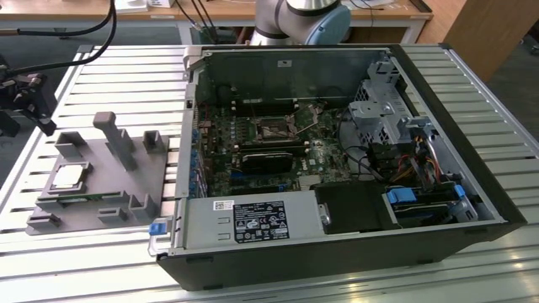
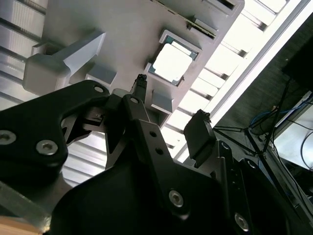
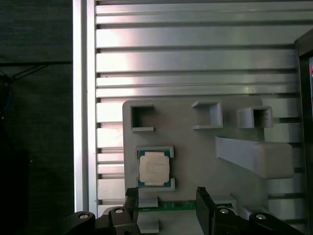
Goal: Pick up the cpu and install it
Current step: 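Pick up the cpu and move it towards the insertion slot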
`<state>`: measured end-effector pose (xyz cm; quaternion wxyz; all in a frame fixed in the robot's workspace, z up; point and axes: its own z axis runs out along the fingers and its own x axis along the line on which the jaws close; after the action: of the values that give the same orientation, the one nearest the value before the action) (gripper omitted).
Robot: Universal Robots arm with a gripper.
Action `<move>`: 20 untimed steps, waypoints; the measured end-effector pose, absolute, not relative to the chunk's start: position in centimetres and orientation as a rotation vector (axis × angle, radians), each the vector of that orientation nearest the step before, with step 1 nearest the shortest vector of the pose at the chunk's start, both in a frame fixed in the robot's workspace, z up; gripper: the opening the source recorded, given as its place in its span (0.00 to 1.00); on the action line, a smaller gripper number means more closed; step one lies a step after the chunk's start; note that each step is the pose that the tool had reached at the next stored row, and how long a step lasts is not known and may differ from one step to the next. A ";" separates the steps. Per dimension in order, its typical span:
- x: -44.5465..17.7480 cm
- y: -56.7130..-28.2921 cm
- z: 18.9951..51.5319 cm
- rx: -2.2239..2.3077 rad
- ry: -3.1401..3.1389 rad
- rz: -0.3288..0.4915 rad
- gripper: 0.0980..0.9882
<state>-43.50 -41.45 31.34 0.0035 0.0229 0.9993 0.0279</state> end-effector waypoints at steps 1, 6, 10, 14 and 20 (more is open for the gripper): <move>-43.5 -41.4 31.3 0.072 3.133 0.087 0.55; -43.5 -41.4 31.1 0.072 3.134 0.087 0.55; -43.5 -41.4 31.0 0.072 3.135 0.087 0.55; -43.5 -41.4 30.9 0.072 3.136 0.087 0.55; -43.5 -41.4 30.7 0.072 3.137 0.087 0.55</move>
<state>-43.50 -41.45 30.66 0.0011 0.0229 0.9993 0.0278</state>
